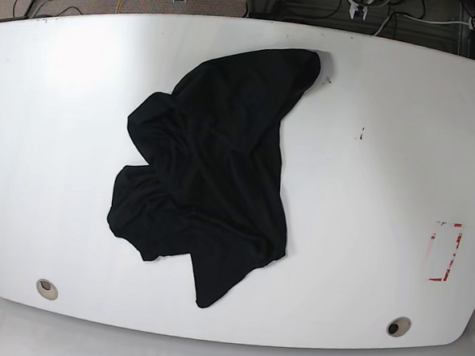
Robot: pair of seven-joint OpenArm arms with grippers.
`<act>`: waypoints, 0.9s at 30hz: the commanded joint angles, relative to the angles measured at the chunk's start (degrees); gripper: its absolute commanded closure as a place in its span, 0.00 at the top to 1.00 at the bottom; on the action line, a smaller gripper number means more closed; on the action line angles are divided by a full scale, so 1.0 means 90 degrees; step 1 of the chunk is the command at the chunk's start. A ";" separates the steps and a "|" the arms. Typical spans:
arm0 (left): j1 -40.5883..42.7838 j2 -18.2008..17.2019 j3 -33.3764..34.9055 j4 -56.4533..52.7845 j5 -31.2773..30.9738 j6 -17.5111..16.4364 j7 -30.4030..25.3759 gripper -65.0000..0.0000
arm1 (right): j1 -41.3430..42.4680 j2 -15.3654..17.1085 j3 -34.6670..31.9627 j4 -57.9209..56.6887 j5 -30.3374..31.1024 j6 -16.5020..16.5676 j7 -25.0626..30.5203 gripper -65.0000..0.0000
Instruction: Fold the T-shirt properly
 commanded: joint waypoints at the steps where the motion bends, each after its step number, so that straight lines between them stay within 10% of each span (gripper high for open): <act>1: 0.0238 -0.0056 -0.0017 0.0235 0.0019 0.0010 -0.0122 0.50 | -0.0229 0.0026 0.0023 0.0137 0.0060 0.0015 -0.0053 0.17; 27: 0.1592 -0.0048 0.0125 0.2484 -0.0010 -0.0018 -0.0228 0.49 | -0.1402 0.0038 0.0035 0.1473 0.0045 0.0003 -0.0016 0.17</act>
